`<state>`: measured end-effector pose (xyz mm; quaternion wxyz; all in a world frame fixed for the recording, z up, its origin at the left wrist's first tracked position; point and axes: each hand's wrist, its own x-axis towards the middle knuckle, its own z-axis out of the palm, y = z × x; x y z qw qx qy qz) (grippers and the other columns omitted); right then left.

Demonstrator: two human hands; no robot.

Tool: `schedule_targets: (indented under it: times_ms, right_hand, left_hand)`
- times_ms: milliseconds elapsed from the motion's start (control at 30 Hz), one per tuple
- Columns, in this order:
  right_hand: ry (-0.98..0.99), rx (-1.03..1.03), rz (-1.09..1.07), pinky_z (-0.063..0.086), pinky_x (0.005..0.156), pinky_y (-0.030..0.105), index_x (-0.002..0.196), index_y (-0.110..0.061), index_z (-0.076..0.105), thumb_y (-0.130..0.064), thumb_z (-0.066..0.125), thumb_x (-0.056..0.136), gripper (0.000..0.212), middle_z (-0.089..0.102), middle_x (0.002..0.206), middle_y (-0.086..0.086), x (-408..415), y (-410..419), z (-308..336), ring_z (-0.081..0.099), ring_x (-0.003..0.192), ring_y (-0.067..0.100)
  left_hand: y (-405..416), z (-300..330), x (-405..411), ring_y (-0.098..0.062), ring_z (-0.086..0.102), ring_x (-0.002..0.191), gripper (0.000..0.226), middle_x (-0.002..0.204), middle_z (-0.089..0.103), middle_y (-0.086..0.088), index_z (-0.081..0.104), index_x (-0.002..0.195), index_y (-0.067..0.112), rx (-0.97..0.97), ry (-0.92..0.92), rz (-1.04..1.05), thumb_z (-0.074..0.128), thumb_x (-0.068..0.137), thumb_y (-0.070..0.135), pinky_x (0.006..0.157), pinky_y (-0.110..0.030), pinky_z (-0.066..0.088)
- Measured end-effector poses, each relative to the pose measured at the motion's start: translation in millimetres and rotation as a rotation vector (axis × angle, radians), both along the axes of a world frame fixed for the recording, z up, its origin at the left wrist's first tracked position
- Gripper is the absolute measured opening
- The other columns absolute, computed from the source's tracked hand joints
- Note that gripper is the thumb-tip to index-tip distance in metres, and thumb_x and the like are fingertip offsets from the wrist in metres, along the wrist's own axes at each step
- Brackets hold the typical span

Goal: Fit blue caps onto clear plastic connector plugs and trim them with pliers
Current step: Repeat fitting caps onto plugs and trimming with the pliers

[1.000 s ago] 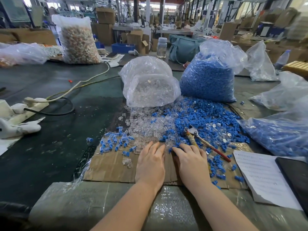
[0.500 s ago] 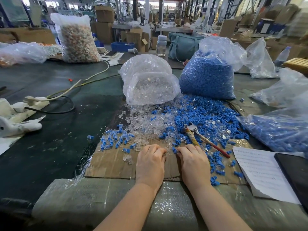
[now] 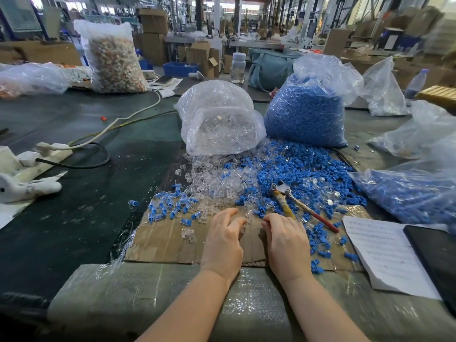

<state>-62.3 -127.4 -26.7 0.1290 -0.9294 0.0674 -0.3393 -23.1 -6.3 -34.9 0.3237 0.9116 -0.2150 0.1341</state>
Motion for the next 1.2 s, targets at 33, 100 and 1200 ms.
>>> schedule_targets:
  times_ms: [33,100,1200]
  right_hand:
    - [-0.005,-0.004,0.002,0.053,0.065,0.037,0.078,-0.008,0.064,-0.003,0.074,0.077,0.011,0.066,0.069,0.004,-0.2,0.0,0.2,0.062,0.063,0.026]
    - [-0.012,-0.014,0.006,0.053,0.065,0.037,0.077,-0.008,0.064,-0.005,0.074,0.078,0.010,0.066,0.069,0.004,-0.2,-0.1,0.7,0.062,0.063,0.025]
    - [-0.044,0.052,0.230,0.038,0.073,0.027,0.088,-0.016,0.070,-0.026,0.047,0.084,0.025,0.070,0.079,-0.004,-0.8,-2.4,1.0,0.065,0.071,0.017]
  left_hand:
    - [0.1,0.1,-0.4,-0.008,0.016,0.136,0.053,0.143,0.036,0.003,0.052,0.130,0.017,-0.001,-0.004,0.007,0.038,0.086,-0.011,0.109,-0.014,-0.001]
    - [0.4,0.4,-0.7,-0.008,0.016,0.137,0.053,0.143,0.035,0.004,0.052,0.129,0.018,-0.005,-0.009,0.020,0.038,0.086,-0.010,0.109,-0.014,-0.005]
    - [2.3,11.3,-7.3,-0.017,0.059,0.087,0.019,0.087,0.066,0.008,0.069,0.091,0.022,0.024,-0.148,-0.025,0.076,0.073,0.022,0.078,-0.026,0.021]
